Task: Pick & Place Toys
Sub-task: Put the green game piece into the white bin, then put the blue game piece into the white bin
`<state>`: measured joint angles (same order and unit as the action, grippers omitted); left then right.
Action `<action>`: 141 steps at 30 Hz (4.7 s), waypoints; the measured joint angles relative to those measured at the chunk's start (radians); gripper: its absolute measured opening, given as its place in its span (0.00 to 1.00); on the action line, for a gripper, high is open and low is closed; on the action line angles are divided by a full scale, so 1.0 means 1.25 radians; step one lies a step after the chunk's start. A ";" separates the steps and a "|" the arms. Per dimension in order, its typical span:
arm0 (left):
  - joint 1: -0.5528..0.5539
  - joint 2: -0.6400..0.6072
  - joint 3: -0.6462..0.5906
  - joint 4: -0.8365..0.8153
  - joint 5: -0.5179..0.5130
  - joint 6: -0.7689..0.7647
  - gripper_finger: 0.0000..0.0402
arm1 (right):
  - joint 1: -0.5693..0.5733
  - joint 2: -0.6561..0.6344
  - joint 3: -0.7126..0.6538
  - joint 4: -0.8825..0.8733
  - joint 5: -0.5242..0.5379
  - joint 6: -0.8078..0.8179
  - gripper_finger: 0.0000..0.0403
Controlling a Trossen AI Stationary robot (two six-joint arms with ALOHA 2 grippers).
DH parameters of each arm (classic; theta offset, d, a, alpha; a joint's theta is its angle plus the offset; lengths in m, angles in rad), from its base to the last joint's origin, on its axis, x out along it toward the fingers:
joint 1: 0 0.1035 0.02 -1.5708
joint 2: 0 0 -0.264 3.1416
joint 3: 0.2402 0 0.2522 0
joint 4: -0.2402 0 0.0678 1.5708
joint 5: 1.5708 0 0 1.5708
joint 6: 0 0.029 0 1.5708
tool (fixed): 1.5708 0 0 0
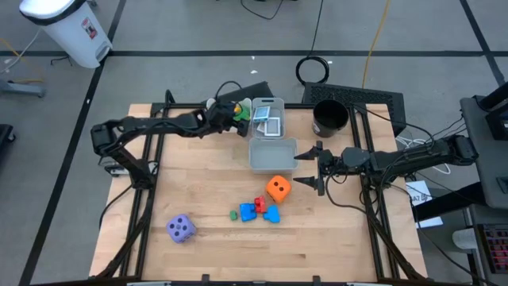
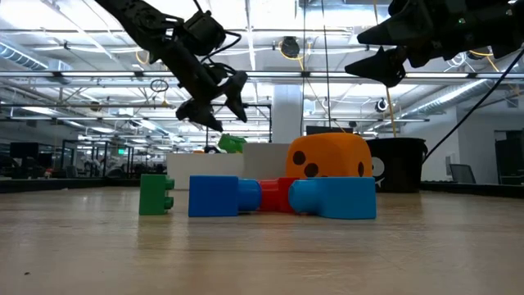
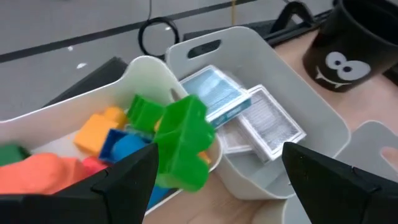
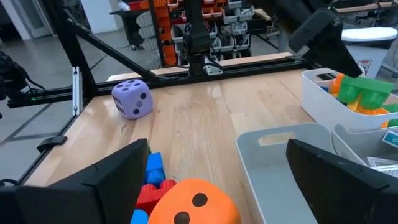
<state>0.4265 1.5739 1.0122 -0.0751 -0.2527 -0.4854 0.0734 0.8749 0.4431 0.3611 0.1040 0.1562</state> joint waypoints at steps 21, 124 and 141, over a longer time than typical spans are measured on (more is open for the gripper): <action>-0.437 -0.012 0.000 -0.079 0.146 0.003 0.87 | 0.000 0.000 0.000 -0.030 -0.001 0.013 0.89; 0.164 0.052 -0.006 -0.287 -0.023 0.130 0.68 | 0.000 0.000 0.000 0.010 0.000 0.012 0.89; 0.145 -0.143 -0.007 -0.277 0.037 0.064 0.94 | 0.000 0.000 0.000 0.002 0.000 0.012 0.89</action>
<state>0.6081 1.3948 1.0039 -0.4219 -0.2068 -0.4060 0.0738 0.8750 0.4431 0.3637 0.1036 0.1711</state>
